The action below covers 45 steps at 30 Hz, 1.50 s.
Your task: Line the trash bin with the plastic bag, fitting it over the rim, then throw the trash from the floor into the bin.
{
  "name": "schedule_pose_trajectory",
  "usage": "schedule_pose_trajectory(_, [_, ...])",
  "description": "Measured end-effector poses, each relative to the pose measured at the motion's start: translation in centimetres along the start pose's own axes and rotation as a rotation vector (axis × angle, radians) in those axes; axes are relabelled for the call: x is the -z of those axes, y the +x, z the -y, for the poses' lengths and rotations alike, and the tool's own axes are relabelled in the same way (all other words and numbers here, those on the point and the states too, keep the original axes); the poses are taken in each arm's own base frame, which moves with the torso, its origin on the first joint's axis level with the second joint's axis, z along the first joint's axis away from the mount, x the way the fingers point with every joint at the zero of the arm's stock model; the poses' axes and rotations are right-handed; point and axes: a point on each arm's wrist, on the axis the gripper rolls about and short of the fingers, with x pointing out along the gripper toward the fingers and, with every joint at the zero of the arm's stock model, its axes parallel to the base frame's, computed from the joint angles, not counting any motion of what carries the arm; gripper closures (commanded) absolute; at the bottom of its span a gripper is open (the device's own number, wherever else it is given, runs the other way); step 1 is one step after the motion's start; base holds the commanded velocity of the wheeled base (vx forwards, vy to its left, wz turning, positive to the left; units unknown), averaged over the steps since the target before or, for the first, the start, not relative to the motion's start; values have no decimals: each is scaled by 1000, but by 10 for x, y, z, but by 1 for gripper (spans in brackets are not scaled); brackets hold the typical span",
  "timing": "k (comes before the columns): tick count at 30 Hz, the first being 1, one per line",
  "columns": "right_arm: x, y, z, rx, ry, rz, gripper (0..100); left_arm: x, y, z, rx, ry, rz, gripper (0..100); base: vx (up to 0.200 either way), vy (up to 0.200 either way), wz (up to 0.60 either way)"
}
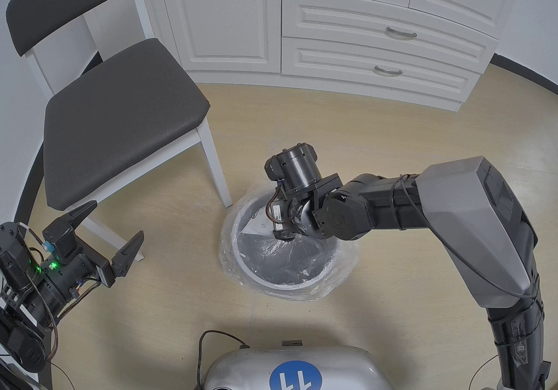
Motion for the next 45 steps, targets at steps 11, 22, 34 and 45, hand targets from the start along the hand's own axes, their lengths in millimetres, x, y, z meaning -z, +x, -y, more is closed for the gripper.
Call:
schedule_pose_trajectory(11, [20, -3, 2, 18, -121, -64, 100, 0, 0, 0, 0, -1, -1, 0, 0, 0, 0])
schedule_pose_trajectory(22, [40, 13, 19, 67, -183, -129, 100, 0, 0, 0, 0, -1, -1, 0, 0, 0, 0])
schedule_pose_trajectory(34, [56, 32, 4, 64, -193, -101, 100, 0, 0, 0, 1, -1, -1, 0, 0, 0, 0])
schedule_pose_trajectory(45, [76, 43, -4, 67, -259, -140, 100, 0, 0, 0, -1, 0, 2, 0, 0, 0, 0])
